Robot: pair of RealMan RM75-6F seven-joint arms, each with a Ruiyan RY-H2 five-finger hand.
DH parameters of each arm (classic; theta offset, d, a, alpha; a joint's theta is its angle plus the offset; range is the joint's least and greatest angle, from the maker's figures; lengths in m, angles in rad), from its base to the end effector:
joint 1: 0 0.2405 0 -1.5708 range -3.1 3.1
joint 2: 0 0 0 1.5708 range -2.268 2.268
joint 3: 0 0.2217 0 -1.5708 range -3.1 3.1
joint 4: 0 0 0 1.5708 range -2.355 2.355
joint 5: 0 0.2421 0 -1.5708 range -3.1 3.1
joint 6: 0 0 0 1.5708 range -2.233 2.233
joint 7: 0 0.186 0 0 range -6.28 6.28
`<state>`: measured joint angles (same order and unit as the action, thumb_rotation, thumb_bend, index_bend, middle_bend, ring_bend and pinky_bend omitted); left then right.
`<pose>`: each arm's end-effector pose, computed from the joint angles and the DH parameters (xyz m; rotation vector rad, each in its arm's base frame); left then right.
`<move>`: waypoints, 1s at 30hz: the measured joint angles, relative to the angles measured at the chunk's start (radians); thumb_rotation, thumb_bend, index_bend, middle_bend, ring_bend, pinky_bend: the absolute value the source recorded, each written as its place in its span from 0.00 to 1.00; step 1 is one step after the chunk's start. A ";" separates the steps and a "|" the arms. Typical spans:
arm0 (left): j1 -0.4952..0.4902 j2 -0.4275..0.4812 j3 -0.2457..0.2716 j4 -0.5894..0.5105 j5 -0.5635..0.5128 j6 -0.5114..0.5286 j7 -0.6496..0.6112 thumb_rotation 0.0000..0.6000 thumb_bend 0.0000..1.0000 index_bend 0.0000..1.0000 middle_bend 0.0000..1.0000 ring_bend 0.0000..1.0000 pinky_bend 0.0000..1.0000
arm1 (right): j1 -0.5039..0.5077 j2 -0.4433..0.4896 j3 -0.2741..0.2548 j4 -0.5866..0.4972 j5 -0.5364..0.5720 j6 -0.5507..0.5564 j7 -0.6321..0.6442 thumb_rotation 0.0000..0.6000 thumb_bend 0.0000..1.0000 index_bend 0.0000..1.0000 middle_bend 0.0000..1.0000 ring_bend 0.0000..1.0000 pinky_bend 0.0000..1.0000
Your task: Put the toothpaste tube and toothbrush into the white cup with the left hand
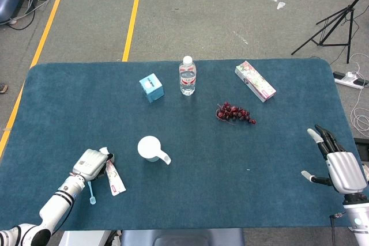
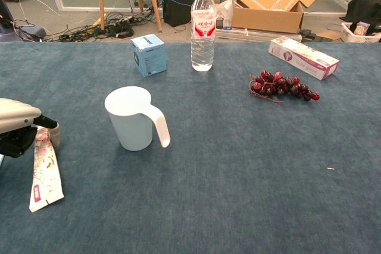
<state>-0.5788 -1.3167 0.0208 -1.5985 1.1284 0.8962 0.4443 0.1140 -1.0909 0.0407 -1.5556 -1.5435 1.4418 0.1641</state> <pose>-0.2305 0.2985 -0.0415 -1.9794 -0.9417 -0.4906 -0.2996 -0.2306 0.1180 1.4307 -0.9709 0.9729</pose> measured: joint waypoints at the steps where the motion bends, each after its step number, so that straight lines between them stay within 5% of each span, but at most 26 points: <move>1: 0.000 0.001 0.001 -0.001 -0.004 0.000 0.003 1.00 0.99 0.37 1.00 1.00 0.96 | 0.000 0.000 0.000 0.000 0.000 0.000 0.000 1.00 0.03 0.03 0.04 0.04 0.33; 22: 0.005 0.060 0.028 -0.034 -0.113 0.033 0.113 1.00 0.99 0.41 1.00 1.00 0.97 | 0.000 0.001 0.001 -0.001 0.002 0.001 0.000 1.00 0.03 0.03 0.04 0.04 0.33; 30: 0.006 0.086 0.045 -0.057 -0.194 0.048 0.173 1.00 0.99 0.51 1.00 1.00 0.97 | 0.001 -0.001 0.001 -0.002 0.001 -0.001 -0.003 1.00 0.03 0.03 0.04 0.04 0.33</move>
<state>-0.5729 -1.2303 0.0655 -1.6552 0.9348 0.9443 0.6174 0.1146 -1.0919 0.0415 -1.5577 -1.5422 1.4410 0.1609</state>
